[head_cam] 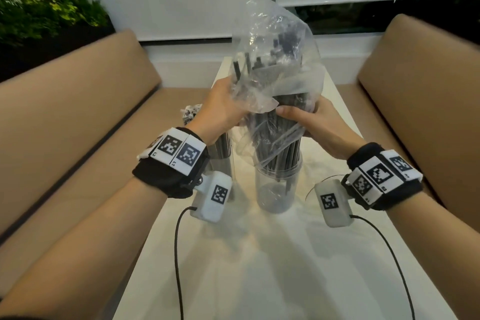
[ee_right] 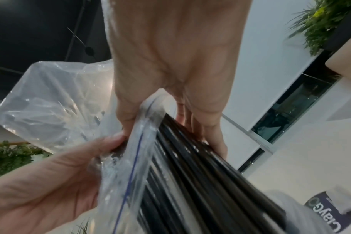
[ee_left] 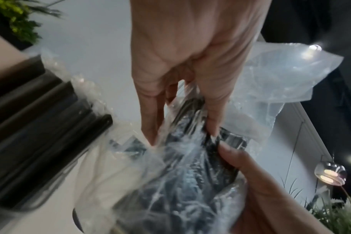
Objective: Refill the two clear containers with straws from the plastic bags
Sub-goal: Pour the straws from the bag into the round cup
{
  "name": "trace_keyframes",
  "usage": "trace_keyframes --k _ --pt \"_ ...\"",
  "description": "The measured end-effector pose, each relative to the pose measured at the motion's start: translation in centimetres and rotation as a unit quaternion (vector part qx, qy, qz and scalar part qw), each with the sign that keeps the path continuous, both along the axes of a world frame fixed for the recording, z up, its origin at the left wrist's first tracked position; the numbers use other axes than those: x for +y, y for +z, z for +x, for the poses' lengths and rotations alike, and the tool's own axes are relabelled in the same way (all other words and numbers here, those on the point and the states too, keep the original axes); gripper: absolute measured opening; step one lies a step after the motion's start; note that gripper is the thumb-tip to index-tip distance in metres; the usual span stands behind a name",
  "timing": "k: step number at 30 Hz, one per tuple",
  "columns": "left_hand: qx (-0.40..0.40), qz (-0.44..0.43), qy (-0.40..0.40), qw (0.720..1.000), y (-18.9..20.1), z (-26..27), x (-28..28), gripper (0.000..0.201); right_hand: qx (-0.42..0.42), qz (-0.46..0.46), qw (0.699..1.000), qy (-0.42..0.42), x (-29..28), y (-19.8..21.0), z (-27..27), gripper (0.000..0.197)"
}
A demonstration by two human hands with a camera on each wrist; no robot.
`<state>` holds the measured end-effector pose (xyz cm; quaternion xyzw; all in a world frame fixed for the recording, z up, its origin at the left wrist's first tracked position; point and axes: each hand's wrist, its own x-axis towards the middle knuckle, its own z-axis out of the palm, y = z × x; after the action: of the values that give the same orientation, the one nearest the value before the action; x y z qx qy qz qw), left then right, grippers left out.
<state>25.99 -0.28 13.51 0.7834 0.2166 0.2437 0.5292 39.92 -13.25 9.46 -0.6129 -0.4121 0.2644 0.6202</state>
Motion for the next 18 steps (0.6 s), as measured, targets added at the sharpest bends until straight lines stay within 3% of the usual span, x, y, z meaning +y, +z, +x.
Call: trace_keyframes --k 3,9,15,18 --pt "-0.022 -0.022 0.015 0.999 0.3 0.3 -0.1 0.048 0.042 0.004 0.999 0.011 -0.3 0.2 0.5 0.051" --pt "-0.041 -0.022 0.033 0.998 -0.2 1.1 -1.6 0.025 0.039 0.030 0.999 0.017 0.4 -1.1 -0.8 0.051" --pt "-0.052 -0.126 0.030 0.990 -1.9 1.5 -2.1 0.020 0.029 0.062 0.993 -0.095 1.0 -3.0 -1.1 0.060" --pt "-0.041 -0.160 0.045 0.985 -2.9 1.8 -2.4 0.021 0.011 0.055 0.987 -0.153 1.2 -4.4 -1.4 0.051"
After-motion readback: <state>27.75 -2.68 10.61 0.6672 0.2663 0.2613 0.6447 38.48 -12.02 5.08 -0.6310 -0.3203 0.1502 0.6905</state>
